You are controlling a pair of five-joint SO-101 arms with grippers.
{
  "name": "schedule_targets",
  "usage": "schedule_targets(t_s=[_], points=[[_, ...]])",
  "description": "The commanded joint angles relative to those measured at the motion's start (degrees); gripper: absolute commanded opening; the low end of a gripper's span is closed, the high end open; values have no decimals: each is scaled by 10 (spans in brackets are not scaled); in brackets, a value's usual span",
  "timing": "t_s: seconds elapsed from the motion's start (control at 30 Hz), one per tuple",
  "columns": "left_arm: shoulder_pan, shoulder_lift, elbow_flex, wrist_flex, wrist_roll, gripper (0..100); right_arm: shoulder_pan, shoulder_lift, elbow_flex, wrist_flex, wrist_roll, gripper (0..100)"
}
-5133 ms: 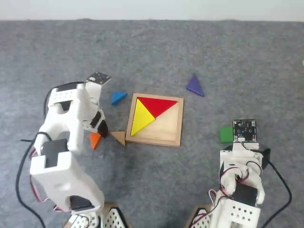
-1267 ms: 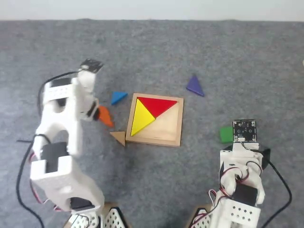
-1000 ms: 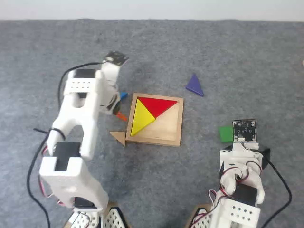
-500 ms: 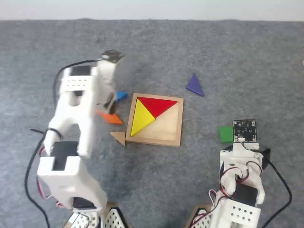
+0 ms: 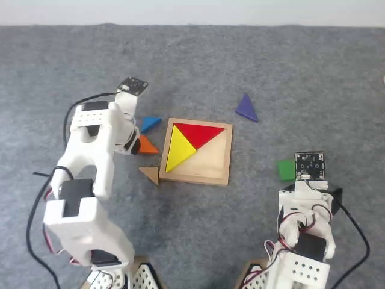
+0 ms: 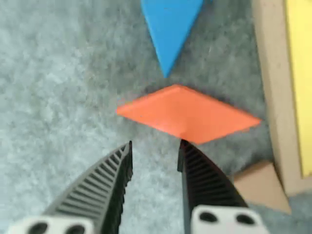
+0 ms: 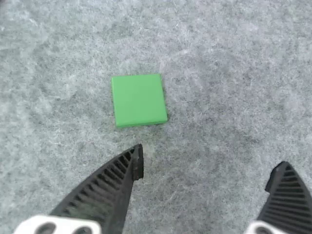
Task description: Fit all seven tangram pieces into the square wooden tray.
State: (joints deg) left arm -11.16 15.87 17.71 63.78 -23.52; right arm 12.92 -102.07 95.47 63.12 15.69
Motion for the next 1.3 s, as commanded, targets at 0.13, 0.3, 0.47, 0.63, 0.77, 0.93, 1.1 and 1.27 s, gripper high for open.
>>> schedule_targets(t_s=[0.13, 0.3, 0.47, 0.63, 0.77, 0.93, 1.1, 1.27], points=[[19, 108, -162, 11, 20, 160, 7, -3, 11, 1, 6, 391], [32, 165, -293, 66, 47, 160, 7, -3, 11, 1, 6, 391], [66, 172, -368, 114, 48, 160, 7, -3, 11, 1, 6, 391], [111, 173, -371, 122, 67, 160, 7, -3, 11, 1, 6, 391], [85, 173, -366, 121, 69, 160, 7, -3, 11, 1, 6, 391], [16, 176, -363, 123, 63, 160, 7, -3, 11, 1, 6, 391], [11, 225, -360, 122, 44, 160, 7, -3, 11, 1, 6, 391], [41, 253, -367, 129, 44, 160, 7, -3, 11, 1, 6, 391]])
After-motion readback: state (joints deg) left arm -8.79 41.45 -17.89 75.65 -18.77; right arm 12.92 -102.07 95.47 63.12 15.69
